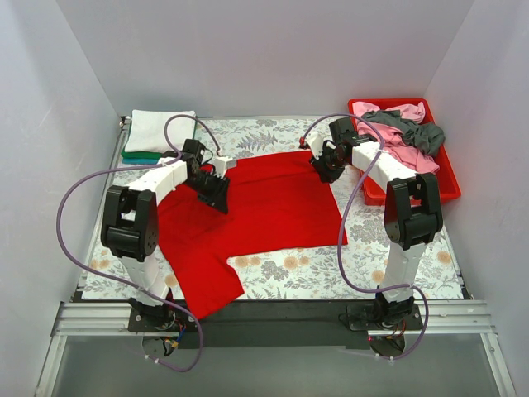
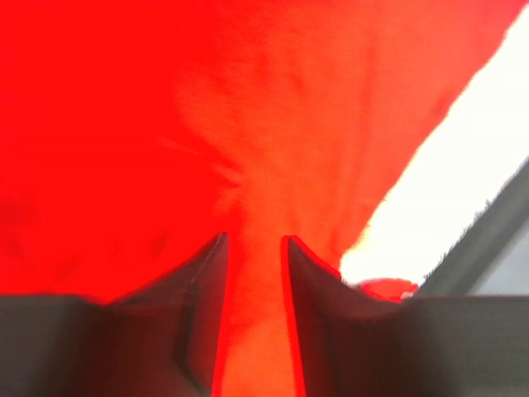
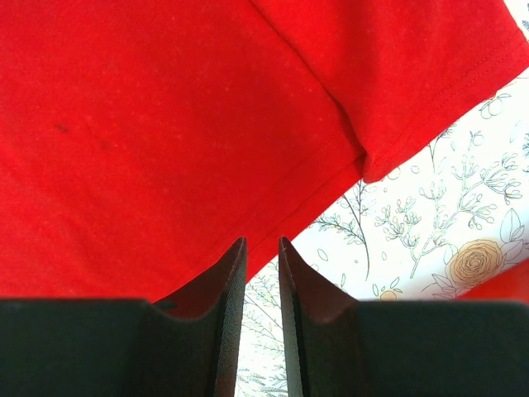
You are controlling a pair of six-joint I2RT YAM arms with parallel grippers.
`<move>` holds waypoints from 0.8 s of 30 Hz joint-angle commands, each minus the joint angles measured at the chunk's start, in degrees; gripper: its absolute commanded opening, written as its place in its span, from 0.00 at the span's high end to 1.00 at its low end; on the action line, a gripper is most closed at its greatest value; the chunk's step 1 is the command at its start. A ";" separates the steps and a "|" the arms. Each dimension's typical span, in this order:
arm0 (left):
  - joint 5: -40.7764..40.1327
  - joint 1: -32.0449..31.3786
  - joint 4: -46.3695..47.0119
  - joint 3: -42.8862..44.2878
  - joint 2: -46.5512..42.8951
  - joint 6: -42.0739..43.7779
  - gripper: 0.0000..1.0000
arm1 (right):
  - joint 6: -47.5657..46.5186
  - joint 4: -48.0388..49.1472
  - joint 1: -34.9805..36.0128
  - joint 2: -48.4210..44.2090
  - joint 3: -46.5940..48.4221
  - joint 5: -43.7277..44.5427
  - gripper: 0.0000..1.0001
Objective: Fold and stack the t-shirts
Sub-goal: Fold the tshirt
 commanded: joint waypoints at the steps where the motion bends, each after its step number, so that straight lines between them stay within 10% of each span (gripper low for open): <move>1: 8.35 0.58 -4.43 0.25 -3.59 2.66 0.63 | -0.12 -0.26 -0.40 -0.48 -0.63 -0.76 0.72; 5: 9.76 2.42 -4.36 0.51 -5.95 1.71 0.51 | 0.23 -0.44 -0.40 -0.22 -0.10 -1.55 0.72; 13: 3.20 23.67 4.07 1.39 -7.37 -6.46 0.64 | 1.11 -2.20 0.56 -0.48 0.24 -2.79 0.73; 24: -6.92 31.78 6.81 6.93 8.10 -11.48 0.72 | 5.33 -0.09 1.00 10.67 10.80 0.46 0.76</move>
